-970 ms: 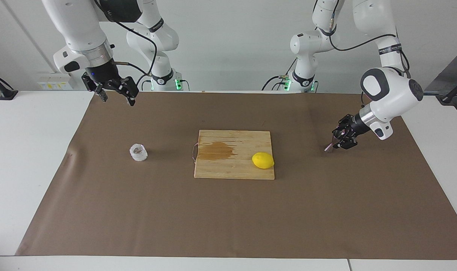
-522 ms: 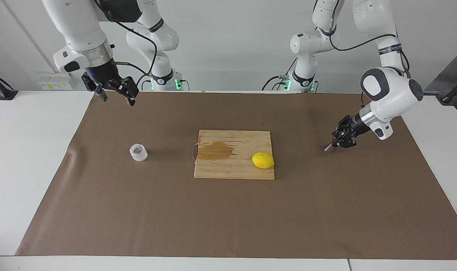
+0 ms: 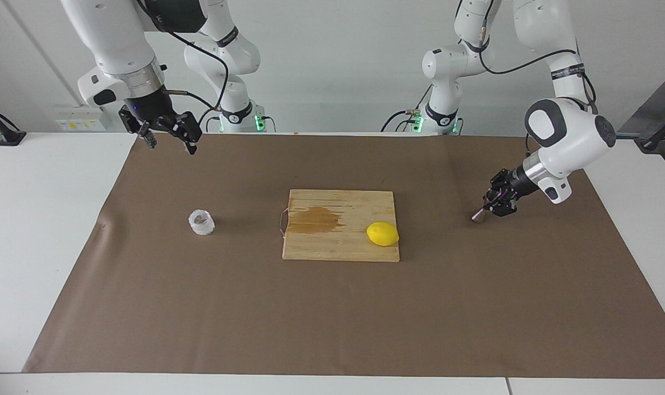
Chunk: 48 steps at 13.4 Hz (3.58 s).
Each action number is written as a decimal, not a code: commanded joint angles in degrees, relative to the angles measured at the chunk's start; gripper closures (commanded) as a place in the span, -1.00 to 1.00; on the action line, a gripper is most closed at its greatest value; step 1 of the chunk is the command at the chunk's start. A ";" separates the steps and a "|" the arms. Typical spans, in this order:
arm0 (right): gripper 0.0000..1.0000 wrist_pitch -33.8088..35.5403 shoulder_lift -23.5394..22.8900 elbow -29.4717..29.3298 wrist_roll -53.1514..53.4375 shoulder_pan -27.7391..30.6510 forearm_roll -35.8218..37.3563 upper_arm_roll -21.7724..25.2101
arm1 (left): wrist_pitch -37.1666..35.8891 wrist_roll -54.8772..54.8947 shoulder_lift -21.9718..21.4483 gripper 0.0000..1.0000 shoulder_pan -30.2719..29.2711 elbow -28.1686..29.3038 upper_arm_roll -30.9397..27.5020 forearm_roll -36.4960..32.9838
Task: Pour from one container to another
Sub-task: 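Lower the left gripper around the metal cup and close it, then lift the metal cup with the left gripper over the wooden board, then tilt the metal cup with the left gripper to pour onto the board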
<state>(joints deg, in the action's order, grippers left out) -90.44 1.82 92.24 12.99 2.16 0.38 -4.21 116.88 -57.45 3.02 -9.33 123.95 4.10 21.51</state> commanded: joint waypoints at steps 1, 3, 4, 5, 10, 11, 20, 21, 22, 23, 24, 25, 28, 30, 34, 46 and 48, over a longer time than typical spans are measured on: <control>-1.00 -0.44 0.73 0.84 -1.30 0.56 -0.55 -0.09 | -3.05 -0.99 -1.18 1.00 0.62 -1.33 -0.59 0.47; -1.00 -0.44 0.73 0.84 -1.30 0.56 -0.55 -0.09 | -6.48 -2.39 -0.83 1.00 0.80 -4.49 -0.32 -0.23; -1.00 -0.44 0.73 0.84 -1.30 0.56 -0.55 -0.09 | -7.62 -3.18 -0.83 1.00 1.58 -5.64 -0.15 -0.50; -1.00 -0.44 0.73 0.84 -1.30 0.56 -0.55 -0.09 | -8.59 -4.93 -0.65 1.00 2.98 -7.04 -0.15 -1.46; -1.00 -0.44 0.73 0.84 -1.30 0.56 -0.55 -0.09 | -15.19 -23.01 2.76 1.00 11.68 -17.58 -0.06 -5.95; -1.00 -0.44 0.73 0.84 -1.30 0.56 -0.55 -0.09 | -15.11 -27.67 3.47 1.00 14.48 -19.52 -0.06 -6.04; -1.00 -0.35 0.64 0.84 -1.30 0.56 -0.55 -0.09 | -17.13 -51.85 12.43 1.00 32.16 -36.12 0.73 -4.46; -1.00 -0.35 0.73 0.84 -1.38 0.56 -0.55 -0.09 | -16.34 -54.49 14.01 1.00 33.57 -37.71 1.69 -4.46; -1.00 -0.35 0.73 0.84 -1.38 0.56 -0.55 -0.09 | -14.42 -56.52 14.81 1.00 33.84 -38.08 3.09 -4.46; -1.00 -0.35 0.64 0.84 -1.38 0.56 -0.55 -0.09 | -12.49 -58.28 15.86 1.00 34.37 -38.17 4.85 -4.46; -1.00 -0.35 0.73 0.84 -1.47 0.56 -0.55 -0.09 | -10.29 -59.69 16.66 1.00 35.68 -38.17 5.21 -4.46; -1.00 -0.35 0.73 0.84 -1.47 0.56 -0.55 -0.09 | -8.71 -61.36 17.45 1.00 37.00 -38.17 5.30 -4.46; -1.00 -0.17 0.73 0.84 -1.56 0.47 -0.55 -0.09 | -4.57 -63.74 20.61 1.00 38.76 -39.48 6.26 -4.46; -1.00 -0.35 0.73 0.92 -1.65 0.65 -0.55 -0.09 | -0.62 -64.71 22.20 1.00 40.25 -39.14 6.97 -4.55; -1.00 -0.88 0.90 1.28 -4.20 0.47 -0.55 -0.09 | 5.01 -65.16 22.47 1.00 42.80 -36.07 6.97 -4.54; -1.00 -1.14 1.08 1.63 -4.37 -0.23 -0.55 -0.44 | 12.40 -65.24 21.32 1.00 45.45 -27.53 6.97 -4.81; -1.00 -1.05 1.08 1.63 -4.46 -0.23 -0.55 -0.44 | 12.14 -65.33 21.23 1.00 45.62 -27.18 6.88 -4.81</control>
<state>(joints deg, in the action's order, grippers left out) -90.41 1.82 92.38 10.37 1.65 0.37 -4.55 127.75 -121.88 25.76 35.56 94.33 11.53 16.89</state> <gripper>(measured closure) 0.000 0.643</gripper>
